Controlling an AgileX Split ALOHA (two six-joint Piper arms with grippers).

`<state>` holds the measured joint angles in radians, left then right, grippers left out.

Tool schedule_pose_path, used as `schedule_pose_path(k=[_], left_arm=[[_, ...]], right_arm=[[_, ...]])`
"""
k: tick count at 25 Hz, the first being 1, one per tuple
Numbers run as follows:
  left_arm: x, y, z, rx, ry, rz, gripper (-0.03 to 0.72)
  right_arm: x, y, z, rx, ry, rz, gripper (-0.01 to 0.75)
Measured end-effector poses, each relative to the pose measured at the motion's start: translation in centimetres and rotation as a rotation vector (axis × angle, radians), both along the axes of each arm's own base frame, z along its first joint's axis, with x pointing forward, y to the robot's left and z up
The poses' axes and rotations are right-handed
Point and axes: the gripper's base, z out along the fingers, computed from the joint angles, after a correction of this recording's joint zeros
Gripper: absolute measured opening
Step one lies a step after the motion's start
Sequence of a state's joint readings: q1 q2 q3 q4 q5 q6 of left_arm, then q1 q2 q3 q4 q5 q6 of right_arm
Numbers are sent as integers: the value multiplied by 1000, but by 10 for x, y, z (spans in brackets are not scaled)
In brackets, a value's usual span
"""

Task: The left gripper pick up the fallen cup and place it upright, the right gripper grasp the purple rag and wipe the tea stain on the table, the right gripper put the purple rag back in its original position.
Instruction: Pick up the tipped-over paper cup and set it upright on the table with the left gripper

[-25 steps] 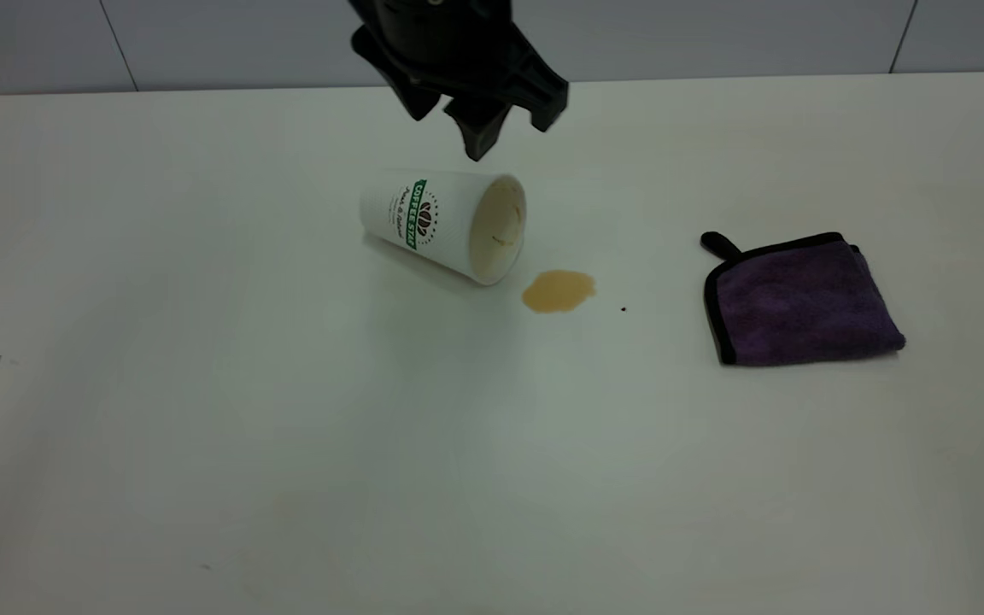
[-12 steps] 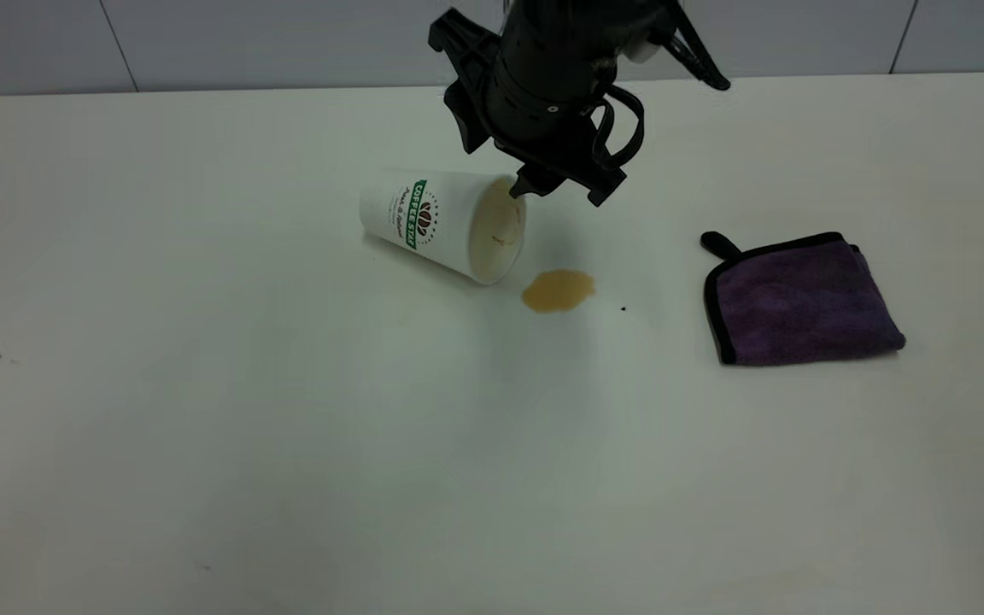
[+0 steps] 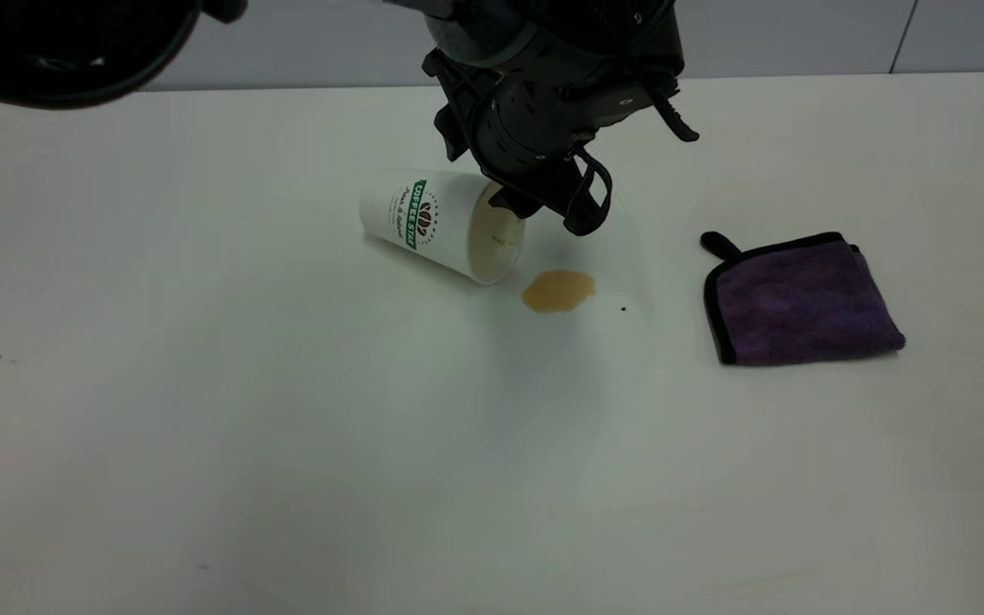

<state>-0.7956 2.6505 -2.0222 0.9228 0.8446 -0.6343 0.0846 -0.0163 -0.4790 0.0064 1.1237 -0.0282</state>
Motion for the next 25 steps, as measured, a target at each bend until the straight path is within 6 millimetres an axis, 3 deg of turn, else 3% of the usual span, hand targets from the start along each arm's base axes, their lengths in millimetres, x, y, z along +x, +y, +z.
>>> schedule_pose_path(k=[9,16,19,25], left_arm=[[1,3,-18,41,-24,-2,454],[2,8,-19,87,-66,32,372],[1,11,-26,119,-64,41,288],[2,15,-21,209,-79,44,13]], right_arm=[[0,0,0,0,0,0,498],[0,0,0,0,0,0,498],[0,0,0,0,0,0,498],[0,0,0,0,0,0,498]])
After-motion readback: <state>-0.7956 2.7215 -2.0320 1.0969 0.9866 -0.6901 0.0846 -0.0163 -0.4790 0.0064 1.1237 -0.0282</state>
